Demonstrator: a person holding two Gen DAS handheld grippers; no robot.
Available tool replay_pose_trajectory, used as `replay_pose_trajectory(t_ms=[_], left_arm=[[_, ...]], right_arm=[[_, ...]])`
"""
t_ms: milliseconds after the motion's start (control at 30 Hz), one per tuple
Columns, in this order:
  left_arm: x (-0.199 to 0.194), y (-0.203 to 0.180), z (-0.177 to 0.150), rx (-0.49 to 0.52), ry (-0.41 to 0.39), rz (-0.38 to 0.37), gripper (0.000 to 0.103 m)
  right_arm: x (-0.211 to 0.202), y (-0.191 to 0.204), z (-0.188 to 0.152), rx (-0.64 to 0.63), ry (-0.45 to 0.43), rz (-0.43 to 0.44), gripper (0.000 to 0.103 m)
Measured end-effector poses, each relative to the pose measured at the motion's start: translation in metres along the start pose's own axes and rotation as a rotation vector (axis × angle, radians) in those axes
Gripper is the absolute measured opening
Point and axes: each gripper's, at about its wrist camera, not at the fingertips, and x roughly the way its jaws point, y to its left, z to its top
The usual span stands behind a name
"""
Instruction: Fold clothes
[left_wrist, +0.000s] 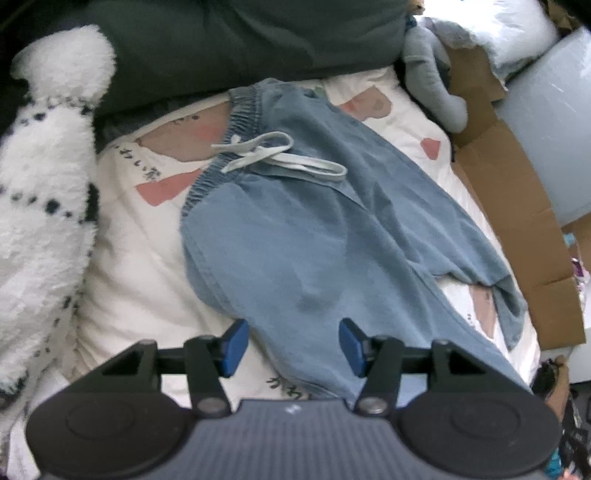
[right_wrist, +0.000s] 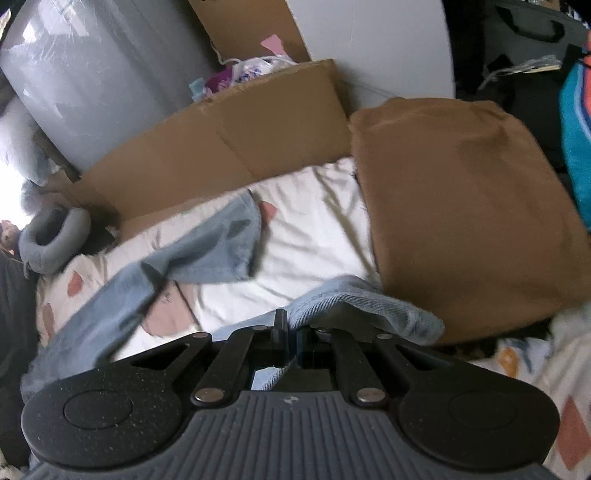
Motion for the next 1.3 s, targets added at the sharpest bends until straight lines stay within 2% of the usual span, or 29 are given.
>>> replay_pose_trajectory(t_ms=[133, 467, 700, 867, 933, 1000, 1067, 1233, 1300], left_arm=[[-0.009, 0.008, 0.002, -0.051, -0.007, -0.014, 0.057], [-0.034, 0.011, 0.006, -0.015, -0.034, 0.004, 0.059], [-0.045, 0.019, 0.010, -0.017, -0.067, 0.007, 0.059], [-0.043, 0.028, 0.006, -0.026, -0.081, -0.001, 0.059], [-0.040, 0.034, 0.004, -0.041, -0.089, 0.002, 0.059], [-0.036, 0.041, 0.002, -0.065, -0.095, 0.000, 0.059], [-0.033, 0.049, -0.001, -0.090, -0.103, -0.002, 0.058], [-0.021, 0.072, -0.004, -0.150, -0.121, 0.000, 0.056], [-0.013, 0.081, -0.003, -0.181, -0.125, -0.007, 0.056]], right_arm=[[-0.013, -0.013, -0.014, 0.008, 0.015, -0.032, 0.003], [-0.045, -0.054, -0.052, 0.076, 0.062, -0.094, 0.005], [-0.083, -0.061, -0.043, 0.069, 0.027, -0.052, 0.005], [-0.098, -0.044, -0.036, -0.013, 0.019, -0.037, 0.006], [-0.101, -0.033, -0.034, -0.052, 0.015, -0.025, 0.011], [-0.103, -0.020, -0.031, -0.094, 0.012, -0.013, 0.028], [-0.100, -0.007, -0.030, -0.141, 0.019, 0.000, 0.031], [-0.081, 0.032, -0.027, -0.257, 0.056, 0.035, 0.032], [-0.070, 0.047, -0.028, -0.285, 0.073, 0.048, 0.037]])
